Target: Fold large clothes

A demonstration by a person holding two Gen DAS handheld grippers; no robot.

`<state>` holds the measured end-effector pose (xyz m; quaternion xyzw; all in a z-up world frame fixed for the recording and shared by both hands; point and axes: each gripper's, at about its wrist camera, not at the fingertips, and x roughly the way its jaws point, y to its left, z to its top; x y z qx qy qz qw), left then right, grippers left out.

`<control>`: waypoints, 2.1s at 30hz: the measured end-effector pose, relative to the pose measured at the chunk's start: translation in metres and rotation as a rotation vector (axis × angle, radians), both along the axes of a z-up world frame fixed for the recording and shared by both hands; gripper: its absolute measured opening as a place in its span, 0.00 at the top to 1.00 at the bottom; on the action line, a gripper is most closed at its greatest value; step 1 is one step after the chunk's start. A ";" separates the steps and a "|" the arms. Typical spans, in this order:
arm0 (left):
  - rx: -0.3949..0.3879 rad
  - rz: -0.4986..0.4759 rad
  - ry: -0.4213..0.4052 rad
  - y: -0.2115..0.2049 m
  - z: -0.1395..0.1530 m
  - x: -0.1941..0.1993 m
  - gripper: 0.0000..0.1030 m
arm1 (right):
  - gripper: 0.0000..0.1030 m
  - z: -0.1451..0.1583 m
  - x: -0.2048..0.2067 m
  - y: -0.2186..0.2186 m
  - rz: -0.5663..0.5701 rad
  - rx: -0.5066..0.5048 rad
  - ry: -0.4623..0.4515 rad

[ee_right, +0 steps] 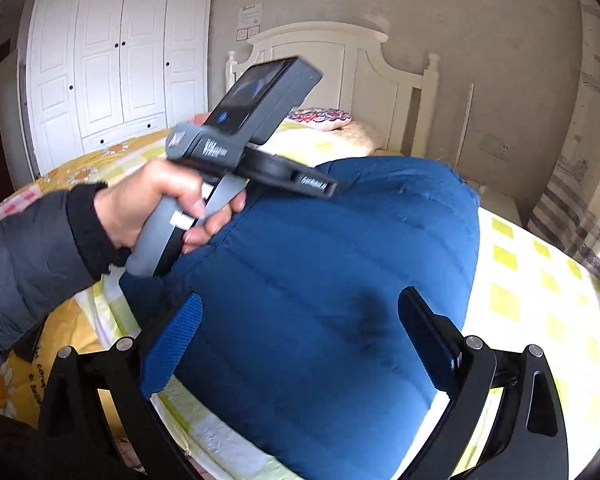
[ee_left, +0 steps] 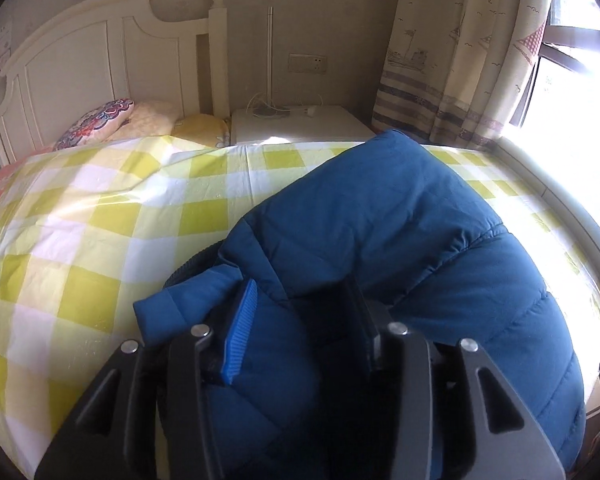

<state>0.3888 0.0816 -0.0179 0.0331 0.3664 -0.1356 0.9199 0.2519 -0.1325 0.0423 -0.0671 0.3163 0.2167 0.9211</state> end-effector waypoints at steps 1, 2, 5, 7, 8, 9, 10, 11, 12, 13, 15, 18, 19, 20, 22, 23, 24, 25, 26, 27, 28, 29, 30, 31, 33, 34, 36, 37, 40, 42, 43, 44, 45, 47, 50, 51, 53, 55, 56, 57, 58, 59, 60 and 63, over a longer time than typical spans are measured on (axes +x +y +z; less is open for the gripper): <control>0.004 0.012 -0.009 0.001 -0.001 -0.001 0.50 | 0.10 0.010 0.021 -0.016 -0.035 0.030 -0.008; 0.006 0.023 -0.017 0.000 -0.002 -0.001 0.48 | 0.17 0.017 0.046 -0.030 -0.066 0.058 -0.001; 0.017 0.043 -0.031 0.001 -0.002 -0.002 0.43 | 0.29 0.018 0.129 -0.050 -0.141 0.094 0.073; 0.008 0.061 -0.025 0.005 -0.002 -0.001 0.37 | 0.33 0.009 0.174 -0.049 -0.140 0.118 0.134; -0.003 0.067 -0.017 0.008 -0.003 0.000 0.34 | 0.34 0.005 0.192 -0.045 -0.135 0.120 0.147; -0.015 0.074 -0.008 0.012 -0.004 0.002 0.32 | 0.34 -0.001 0.208 -0.040 -0.132 0.101 0.157; -0.026 0.079 0.001 0.015 -0.006 0.003 0.29 | 0.34 -0.010 0.221 -0.034 -0.129 0.064 0.175; -0.033 0.082 0.009 0.016 -0.006 0.005 0.26 | 0.34 -0.023 0.234 -0.028 -0.126 0.011 0.207; -0.038 0.084 0.014 0.017 -0.007 0.006 0.26 | 0.34 -0.041 0.246 -0.023 -0.126 -0.048 0.253; -0.039 0.087 0.017 0.018 -0.008 0.007 0.25 | 0.34 -0.061 0.255 -0.019 -0.126 -0.097 0.298; -0.031 0.103 0.021 0.019 -0.009 0.008 0.23 | 0.30 -0.095 0.260 -0.019 -0.135 -0.143 0.349; -0.035 0.112 0.046 0.021 -0.013 0.013 0.19 | 0.30 -0.097 0.262 -0.022 -0.145 -0.116 0.374; -0.041 0.114 0.051 0.022 -0.015 0.014 0.17 | 0.30 -0.095 0.262 -0.019 -0.138 -0.145 0.377; -0.048 0.115 0.055 0.024 -0.016 0.014 0.14 | 0.30 -0.091 0.266 -0.019 -0.135 -0.163 0.385; -0.062 0.117 0.068 0.027 -0.018 0.017 0.12 | 0.30 -0.071 0.271 -0.020 -0.151 -0.134 0.370; -0.069 0.117 0.073 0.028 -0.019 0.018 0.11 | 0.30 -0.058 0.273 -0.022 -0.162 -0.103 0.338; -0.075 0.115 0.077 0.029 -0.020 0.018 0.11 | 0.30 -0.047 0.274 -0.023 -0.171 -0.071 0.309; -0.079 0.114 0.079 0.030 -0.020 0.019 0.10 | 0.30 -0.041 0.275 -0.022 -0.172 -0.043 0.294; -0.081 0.114 0.081 0.030 -0.021 0.018 0.10 | 0.30 -0.042 0.277 -0.018 -0.160 -0.038 0.297; -0.082 0.114 0.082 0.030 -0.021 0.018 0.10 | 0.30 -0.052 0.280 -0.011 -0.145 -0.073 0.318; -0.084 0.113 0.083 0.030 -0.021 0.018 0.10 | 0.30 -0.070 0.283 -0.002 -0.137 -0.146 0.352; -0.087 0.113 0.084 0.031 -0.021 0.019 0.10 | 0.30 -0.095 0.287 0.005 -0.123 -0.232 0.393; -0.092 0.118 0.083 0.031 -0.021 0.019 0.10 | 0.29 -0.113 0.289 0.005 -0.113 -0.230 0.418; -0.095 0.123 0.091 0.032 -0.022 0.021 0.10 | 0.28 -0.117 0.293 -0.002 -0.137 -0.171 0.430; -0.103 0.120 0.109 0.033 -0.026 0.026 0.08 | 0.28 -0.118 0.295 -0.002 -0.140 -0.187 0.432; -0.106 0.120 0.115 0.033 -0.027 0.027 0.07 | 0.28 -0.119 0.295 -0.001 -0.143 -0.197 0.429; -0.115 0.116 0.124 0.034 -0.030 0.031 0.07 | 0.29 -0.119 0.294 -0.002 -0.155 -0.195 0.420; -0.122 0.114 0.133 0.035 -0.031 0.033 0.06 | 0.29 -0.118 0.293 -0.003 -0.166 -0.192 0.413; -0.125 0.112 0.144 0.035 -0.032 0.034 0.05 | 0.29 -0.114 0.286 -0.003 -0.196 -0.209 0.362; -0.118 0.113 0.144 0.035 -0.033 0.033 0.05 | 0.21 -0.107 0.277 0.000 -0.227 -0.258 0.315; -0.113 0.114 0.145 0.034 -0.033 0.034 0.04 | 0.14 -0.103 0.273 0.000 -0.257 -0.294 0.299; -0.109 0.114 0.148 0.034 -0.033 0.033 0.03 | 0.09 -0.095 0.267 -0.002 -0.279 -0.305 0.293; -0.109 0.111 0.154 0.034 -0.033 0.034 0.03 | 0.09 -0.083 0.258 -0.005 -0.284 -0.275 0.287; -0.141 0.112 0.156 0.040 -0.030 0.032 0.03 | 0.09 -0.054 0.230 -0.015 -0.296 -0.160 0.250; -0.194 0.161 0.134 0.058 -0.018 0.014 0.03 | 0.09 -0.020 0.181 -0.031 -0.249 -0.032 0.250; -0.219 0.174 0.123 0.065 -0.012 0.003 0.03 | 0.07 -0.013 0.163 -0.035 -0.211 -0.011 0.251; -0.249 0.164 0.127 0.074 -0.002 -0.017 0.03 | 0.07 -0.008 0.129 -0.047 -0.156 0.009 0.276; -0.280 0.097 0.166 0.077 0.000 -0.036 0.03 | 0.07 -0.018 0.103 -0.062 -0.131 0.072 0.347; -0.297 0.073 0.184 0.079 -0.002 -0.046 0.03 | 0.07 -0.026 0.093 -0.071 -0.124 0.125 0.395; -0.316 0.060 0.198 0.080 -0.004 -0.057 0.03 | 0.06 -0.036 0.085 -0.079 -0.117 0.186 0.448; -0.341 0.051 0.214 0.082 -0.008 -0.066 0.03 | 0.06 -0.048 0.078 -0.086 -0.105 0.251 0.505; -0.377 0.039 0.238 0.085 -0.012 -0.073 0.02 | 0.06 -0.060 0.072 -0.089 -0.089 0.307 0.563; -0.410 0.030 0.268 0.087 -0.017 -0.078 0.02 | 0.06 -0.072 0.068 -0.091 -0.071 0.357 0.611; -0.472 0.041 0.336 0.092 -0.032 -0.090 0.02 | 0.04 -0.090 0.060 -0.094 -0.049 0.481 0.646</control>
